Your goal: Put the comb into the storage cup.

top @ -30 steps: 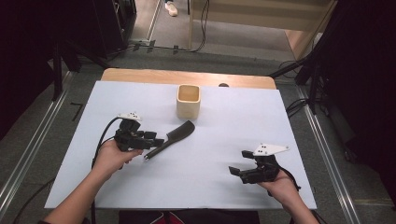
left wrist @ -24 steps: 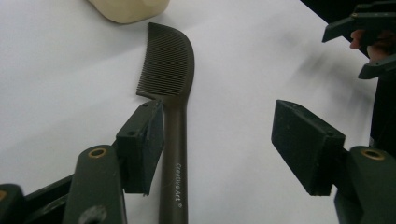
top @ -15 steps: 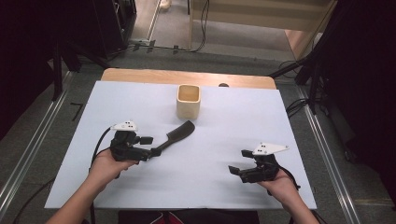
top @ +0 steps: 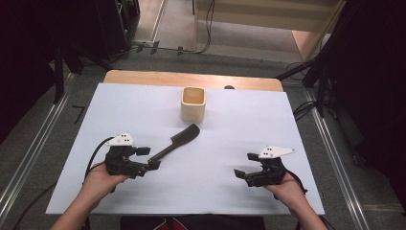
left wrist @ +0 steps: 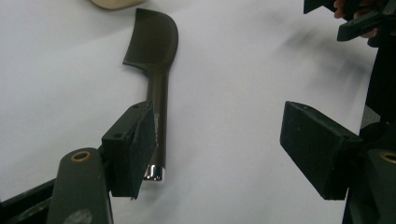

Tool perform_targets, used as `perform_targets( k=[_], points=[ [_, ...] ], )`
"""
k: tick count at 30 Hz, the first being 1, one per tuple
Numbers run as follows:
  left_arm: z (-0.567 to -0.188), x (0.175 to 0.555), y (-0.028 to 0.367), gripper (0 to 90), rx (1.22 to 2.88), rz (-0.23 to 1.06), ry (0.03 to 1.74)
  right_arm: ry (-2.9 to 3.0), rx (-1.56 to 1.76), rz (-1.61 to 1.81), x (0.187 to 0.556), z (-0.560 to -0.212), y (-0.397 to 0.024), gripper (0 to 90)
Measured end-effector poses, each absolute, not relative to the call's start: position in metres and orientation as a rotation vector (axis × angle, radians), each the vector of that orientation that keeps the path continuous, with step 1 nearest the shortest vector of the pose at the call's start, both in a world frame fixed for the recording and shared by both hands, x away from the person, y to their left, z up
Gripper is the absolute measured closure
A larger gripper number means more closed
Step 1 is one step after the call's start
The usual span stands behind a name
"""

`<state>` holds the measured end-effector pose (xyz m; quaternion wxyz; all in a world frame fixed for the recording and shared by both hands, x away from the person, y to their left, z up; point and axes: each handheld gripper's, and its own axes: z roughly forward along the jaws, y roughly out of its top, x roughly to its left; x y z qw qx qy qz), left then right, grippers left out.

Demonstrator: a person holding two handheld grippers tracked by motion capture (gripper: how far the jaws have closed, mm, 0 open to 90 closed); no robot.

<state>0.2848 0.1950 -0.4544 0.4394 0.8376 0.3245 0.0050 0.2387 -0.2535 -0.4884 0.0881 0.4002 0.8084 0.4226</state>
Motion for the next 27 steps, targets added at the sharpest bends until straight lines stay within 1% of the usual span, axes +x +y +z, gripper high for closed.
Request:
perform_targets(
  k=[8, 21, 22, 25, 26, 27],
  points=[
    [-0.455, 0.275, 0.203, 28.1, 2.079, 0.018, 0.803, 2.408, 1.196, 1.254, 0.239, -0.489, -0.254, 12.9],
    [-0.451, 0.279, 0.202, 28.0, 2.064, 0.023, 0.815, 2.409, 1.199, 1.251, 0.239, -0.489, -0.254, 12.8],
    [-0.447, 0.281, 0.202, 26.0, 2.052, 0.036, 0.809, 2.408, 1.201, 1.248, 0.239, -0.489, -0.254, 12.8],
    [-0.445, 0.283, 0.202, 25.6, 2.037, 0.033, 0.810, 2.408, 1.197, 1.249, 0.239, -0.490, -0.254, 12.8],
    [-0.443, 0.286, 0.202, 22.0, 2.025, 0.018, 0.805, 2.409, 1.197, 1.248, 0.239, -0.490, -0.254, 12.9],
    [-0.443, 0.286, 0.202, 21.5, 2.025, 0.018, 0.805, 2.409, 1.197, 1.248, 0.239, -0.490, -0.254, 12.9]
  ],
)
